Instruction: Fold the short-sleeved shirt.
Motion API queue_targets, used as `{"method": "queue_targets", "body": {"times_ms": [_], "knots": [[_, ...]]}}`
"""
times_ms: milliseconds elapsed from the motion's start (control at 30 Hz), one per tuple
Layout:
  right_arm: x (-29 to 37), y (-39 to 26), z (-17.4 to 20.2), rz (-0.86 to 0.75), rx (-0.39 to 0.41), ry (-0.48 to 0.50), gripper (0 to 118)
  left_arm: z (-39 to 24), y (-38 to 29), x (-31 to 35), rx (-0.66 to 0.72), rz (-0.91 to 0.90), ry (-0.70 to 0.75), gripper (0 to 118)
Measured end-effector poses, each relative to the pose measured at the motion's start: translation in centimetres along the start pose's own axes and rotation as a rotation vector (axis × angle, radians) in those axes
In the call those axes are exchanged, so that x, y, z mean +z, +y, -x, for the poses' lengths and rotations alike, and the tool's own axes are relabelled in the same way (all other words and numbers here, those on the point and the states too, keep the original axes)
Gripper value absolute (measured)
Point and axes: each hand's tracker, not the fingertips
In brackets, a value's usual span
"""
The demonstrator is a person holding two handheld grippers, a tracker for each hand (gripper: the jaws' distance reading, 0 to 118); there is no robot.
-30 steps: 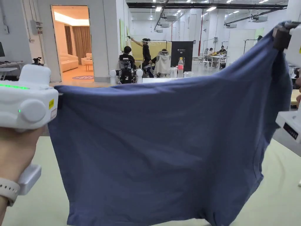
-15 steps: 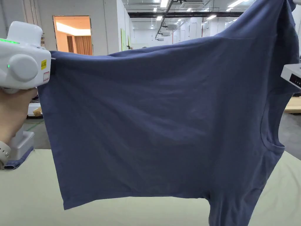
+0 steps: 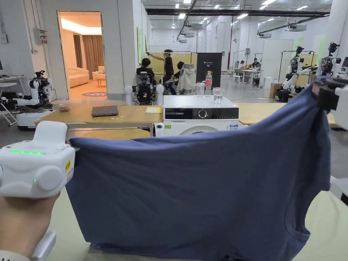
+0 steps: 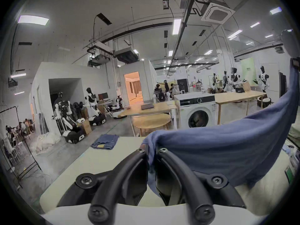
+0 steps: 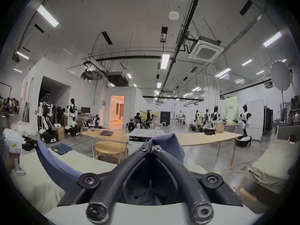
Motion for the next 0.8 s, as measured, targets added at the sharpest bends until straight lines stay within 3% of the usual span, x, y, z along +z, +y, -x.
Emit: {"method": "queue_targets", "body": {"times_ms": [233, 367, 533, 667, 733, 767, 800], "knots": [[12.1, -6.4, 1.6, 0.143, 0.108, -0.004, 0, 0.0, -7.1, 8.9, 0.023, 0.061, -0.069, 2], [19.9, -12.5, 2.2, 0.277, 0.075, -0.003, 0, 0.4, -14.6, 15.1, 0.053, 0.19, -0.135, 2], [27.2, -21.7, 3.6, 0.585, 0.097, 0.012, 0, 1.2, -24.9, 20.1, 0.046, 0.384, -0.14, 2], [29.0, -29.5, 4.6, 0.801, 0.07, 0.039, 0, 1.4, -30.2, 20.9, 0.09, 0.499, -0.123, 2], [29.0, -31.4, 5.0, 0.837, 0.057, 0.04, 0, 2.0, -31.4, 20.0, 0.079, 0.515, -0.123, 3], [28.7, -31.9, 4.8, 0.842, 0.053, 0.052, 4, 2.2, -31.4, 20.3, 0.084, 0.512, -0.121, 17], [28.6, -31.9, 4.9, 0.837, 0.042, 0.056, 23, 2.3, -30.9, 20.6, 0.09, 0.505, -0.12, 38]]}}
